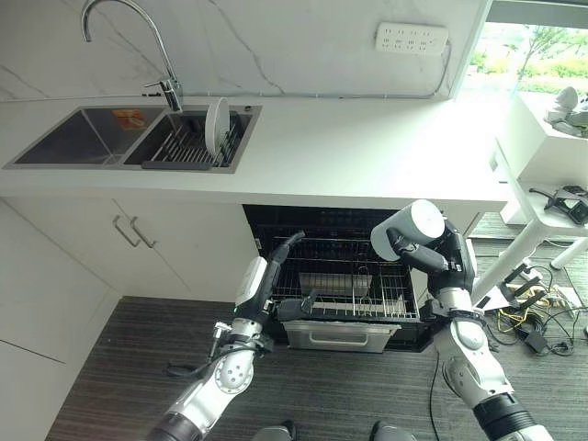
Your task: Place the dishes in the dishwasher.
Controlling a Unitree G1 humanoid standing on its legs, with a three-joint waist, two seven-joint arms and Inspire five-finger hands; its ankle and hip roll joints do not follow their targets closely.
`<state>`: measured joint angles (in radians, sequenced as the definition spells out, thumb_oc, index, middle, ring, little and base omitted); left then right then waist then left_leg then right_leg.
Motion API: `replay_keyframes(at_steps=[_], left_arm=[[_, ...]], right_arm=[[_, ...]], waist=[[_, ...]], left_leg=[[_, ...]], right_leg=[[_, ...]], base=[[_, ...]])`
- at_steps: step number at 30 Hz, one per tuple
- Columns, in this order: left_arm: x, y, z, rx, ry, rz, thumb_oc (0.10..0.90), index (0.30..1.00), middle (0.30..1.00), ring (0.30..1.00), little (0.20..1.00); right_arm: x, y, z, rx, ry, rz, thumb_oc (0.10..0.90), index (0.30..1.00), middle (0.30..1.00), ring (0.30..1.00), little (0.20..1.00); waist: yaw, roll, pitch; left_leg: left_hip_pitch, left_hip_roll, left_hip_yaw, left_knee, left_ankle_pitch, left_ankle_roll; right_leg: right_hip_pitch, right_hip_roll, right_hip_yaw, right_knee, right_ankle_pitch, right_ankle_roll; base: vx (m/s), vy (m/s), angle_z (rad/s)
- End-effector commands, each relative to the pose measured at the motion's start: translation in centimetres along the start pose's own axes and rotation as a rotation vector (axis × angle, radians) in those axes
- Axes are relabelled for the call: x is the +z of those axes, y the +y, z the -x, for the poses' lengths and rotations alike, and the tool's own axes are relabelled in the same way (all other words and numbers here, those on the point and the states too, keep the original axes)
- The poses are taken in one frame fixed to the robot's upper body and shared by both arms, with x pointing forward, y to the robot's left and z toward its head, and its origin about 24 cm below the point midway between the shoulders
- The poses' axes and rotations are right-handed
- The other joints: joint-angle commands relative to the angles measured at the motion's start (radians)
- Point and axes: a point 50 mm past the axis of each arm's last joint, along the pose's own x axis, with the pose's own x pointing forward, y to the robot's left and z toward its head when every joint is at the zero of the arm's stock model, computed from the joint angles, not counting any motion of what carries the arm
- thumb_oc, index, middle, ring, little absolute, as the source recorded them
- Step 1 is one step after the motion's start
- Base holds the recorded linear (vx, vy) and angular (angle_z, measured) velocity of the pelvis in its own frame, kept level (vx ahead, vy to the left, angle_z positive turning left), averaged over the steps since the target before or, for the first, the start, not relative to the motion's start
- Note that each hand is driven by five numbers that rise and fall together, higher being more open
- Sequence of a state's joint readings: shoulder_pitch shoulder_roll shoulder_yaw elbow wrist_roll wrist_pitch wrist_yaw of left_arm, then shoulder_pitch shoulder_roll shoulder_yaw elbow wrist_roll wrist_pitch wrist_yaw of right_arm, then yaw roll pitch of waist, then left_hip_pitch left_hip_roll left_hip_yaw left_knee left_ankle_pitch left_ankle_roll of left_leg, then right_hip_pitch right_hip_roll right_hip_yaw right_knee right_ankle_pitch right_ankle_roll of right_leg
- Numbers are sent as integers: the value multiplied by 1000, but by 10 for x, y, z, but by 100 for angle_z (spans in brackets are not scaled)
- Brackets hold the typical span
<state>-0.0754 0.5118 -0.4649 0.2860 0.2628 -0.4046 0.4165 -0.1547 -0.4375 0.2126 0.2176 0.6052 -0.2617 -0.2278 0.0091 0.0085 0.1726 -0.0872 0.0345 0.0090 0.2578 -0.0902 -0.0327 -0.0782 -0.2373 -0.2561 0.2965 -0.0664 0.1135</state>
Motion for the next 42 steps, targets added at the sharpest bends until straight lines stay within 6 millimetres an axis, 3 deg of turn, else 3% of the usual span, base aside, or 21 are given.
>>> replay_keyframes(at_steps=[1,4,8,13,26,42], left_arm=[[38,28,-23,67,-300,-41,800,900,900,900,900],[43,42,-41,77,-371,-163,800,900,900,900,900],[50,65,-63,134,-428,-229,800,900,900,900,900],[54,78,-73,101,-480,-326,800,900,900,900,900],[59,90,-78,6,-552,-470,800,900,900,900,900],[77,100,-85,-46,-574,-484,800,900,900,900,900]], right_arm=[[65,9,-27,116,-287,38,400,300,300,300,300],[87,9,-49,131,-295,25,400,300,300,300,300],[132,11,-76,159,-382,114,400,300,300,300,300],[157,4,-95,136,-389,201,400,300,300,300,300],[177,-22,-116,48,-331,337,400,300,300,300,300],[165,-33,-123,-28,-262,375,400,300,300,300,300]], waist=[[27,-2,-19],[30,14,31],[28,32,104],[35,44,146],[45,88,200],[57,137,254]], left_leg=[[-3,33,106,42,-154,16],[-45,30,82,42,-122,9],[-104,20,77,42,-82,-5],[-138,13,67,42,-74,-1],[-197,10,65,42,-54,-1],[-262,-5,57,42,-31,4]], right_leg=[[37,48,15,4,-137,22],[5,58,9,4,-127,14],[-49,64,21,4,-114,5],[-78,73,25,4,-117,3],[-132,75,27,4,-98,12],[-189,85,40,4,-76,11]], base=[[-37,8,8],[-145,5,12],[-221,39,16],[-101,29,15],[-45,27,5],[-11,15,1]])
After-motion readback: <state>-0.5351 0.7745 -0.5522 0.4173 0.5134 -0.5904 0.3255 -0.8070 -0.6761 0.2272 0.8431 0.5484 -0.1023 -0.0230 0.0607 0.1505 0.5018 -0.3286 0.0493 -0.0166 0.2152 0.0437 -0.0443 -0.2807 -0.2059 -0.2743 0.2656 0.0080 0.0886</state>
